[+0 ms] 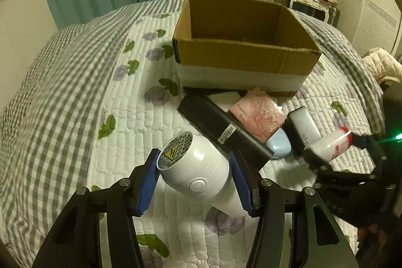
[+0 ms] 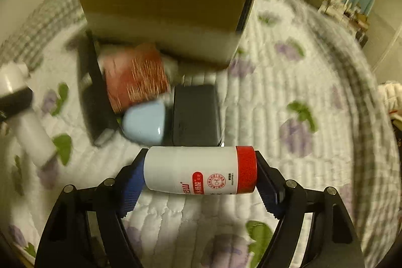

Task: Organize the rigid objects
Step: 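Grasp the white cylinder with the left tool while the right tool grasps the white-red can, then lower both held items into the box and open both tools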

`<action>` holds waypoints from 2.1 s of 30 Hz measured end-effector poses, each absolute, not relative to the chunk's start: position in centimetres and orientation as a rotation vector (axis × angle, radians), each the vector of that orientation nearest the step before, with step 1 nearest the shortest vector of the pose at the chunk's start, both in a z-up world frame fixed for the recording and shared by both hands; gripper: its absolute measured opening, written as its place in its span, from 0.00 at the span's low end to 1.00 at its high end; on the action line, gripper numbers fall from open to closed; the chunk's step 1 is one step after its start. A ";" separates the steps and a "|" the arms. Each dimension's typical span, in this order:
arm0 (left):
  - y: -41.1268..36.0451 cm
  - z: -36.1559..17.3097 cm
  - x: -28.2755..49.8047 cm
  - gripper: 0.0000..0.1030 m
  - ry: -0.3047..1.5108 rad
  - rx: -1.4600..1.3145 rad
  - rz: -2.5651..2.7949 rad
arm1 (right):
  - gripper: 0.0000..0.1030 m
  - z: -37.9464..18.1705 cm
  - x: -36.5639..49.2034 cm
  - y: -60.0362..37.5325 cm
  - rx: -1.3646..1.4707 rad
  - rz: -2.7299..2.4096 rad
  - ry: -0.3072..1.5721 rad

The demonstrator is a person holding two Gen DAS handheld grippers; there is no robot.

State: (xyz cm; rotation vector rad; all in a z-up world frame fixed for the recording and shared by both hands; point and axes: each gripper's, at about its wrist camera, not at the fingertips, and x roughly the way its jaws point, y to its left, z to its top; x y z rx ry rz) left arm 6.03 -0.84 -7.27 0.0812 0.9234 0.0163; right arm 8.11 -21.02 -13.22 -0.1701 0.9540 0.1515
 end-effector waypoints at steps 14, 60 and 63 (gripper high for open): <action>-2.4 1.1 8.8 0.55 0.750 0.141 -0.029 | 0.76 1.7 9.0 -21.1 -0.117 0.173 0.659; -2.3 0.7 25.0 0.69 0.658 0.112 -0.020 | 0.88 0.1 28.7 -21.6 -0.053 0.238 0.649; -1.7 3.0 23.2 0.72 0.627 0.086 -0.011 | 0.88 2.9 26.9 -21.6 -0.088 0.227 0.613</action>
